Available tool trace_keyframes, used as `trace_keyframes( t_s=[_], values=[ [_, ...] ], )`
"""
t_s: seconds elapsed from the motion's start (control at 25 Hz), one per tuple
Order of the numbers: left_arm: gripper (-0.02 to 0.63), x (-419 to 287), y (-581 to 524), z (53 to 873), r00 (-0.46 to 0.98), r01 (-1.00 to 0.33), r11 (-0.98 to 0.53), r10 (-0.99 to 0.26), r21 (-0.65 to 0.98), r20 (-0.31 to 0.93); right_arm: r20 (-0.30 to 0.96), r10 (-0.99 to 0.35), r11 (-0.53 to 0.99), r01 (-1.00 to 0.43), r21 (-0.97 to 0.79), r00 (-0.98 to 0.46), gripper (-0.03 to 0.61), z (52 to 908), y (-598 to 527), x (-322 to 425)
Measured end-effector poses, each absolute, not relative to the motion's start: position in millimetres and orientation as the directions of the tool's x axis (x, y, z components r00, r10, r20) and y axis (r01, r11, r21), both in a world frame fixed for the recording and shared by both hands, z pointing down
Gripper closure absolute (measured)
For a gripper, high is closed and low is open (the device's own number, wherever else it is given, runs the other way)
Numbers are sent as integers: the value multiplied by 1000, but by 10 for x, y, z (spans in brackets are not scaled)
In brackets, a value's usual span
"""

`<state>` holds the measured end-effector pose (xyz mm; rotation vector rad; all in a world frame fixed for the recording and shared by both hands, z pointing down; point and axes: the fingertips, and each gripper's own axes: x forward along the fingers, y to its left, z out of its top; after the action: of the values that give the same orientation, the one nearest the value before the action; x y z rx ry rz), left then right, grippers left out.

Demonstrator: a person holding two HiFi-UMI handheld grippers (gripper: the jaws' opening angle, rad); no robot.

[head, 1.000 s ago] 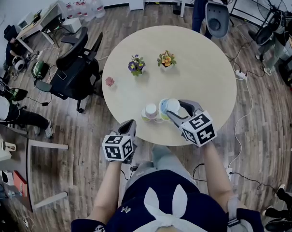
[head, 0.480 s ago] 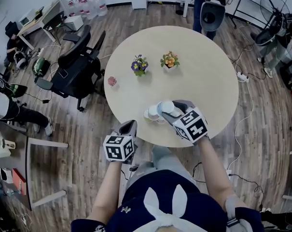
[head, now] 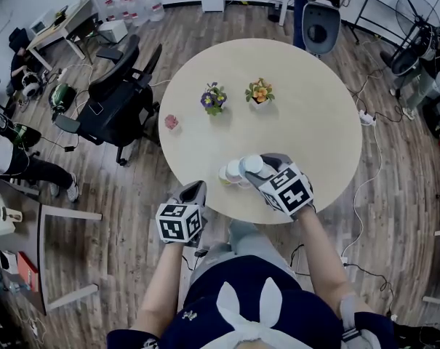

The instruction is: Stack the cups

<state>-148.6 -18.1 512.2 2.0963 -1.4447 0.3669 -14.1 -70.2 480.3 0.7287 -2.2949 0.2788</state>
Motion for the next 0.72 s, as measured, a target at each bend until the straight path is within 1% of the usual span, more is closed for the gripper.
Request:
trace_keyframes(
  t_s=[0.72],
  values=[
    [592,-1442,-231,5154,388,-918,-267,-758,293,525,689,-402,845,-534,25,-603,330,4896,-686,-178]
  ],
)
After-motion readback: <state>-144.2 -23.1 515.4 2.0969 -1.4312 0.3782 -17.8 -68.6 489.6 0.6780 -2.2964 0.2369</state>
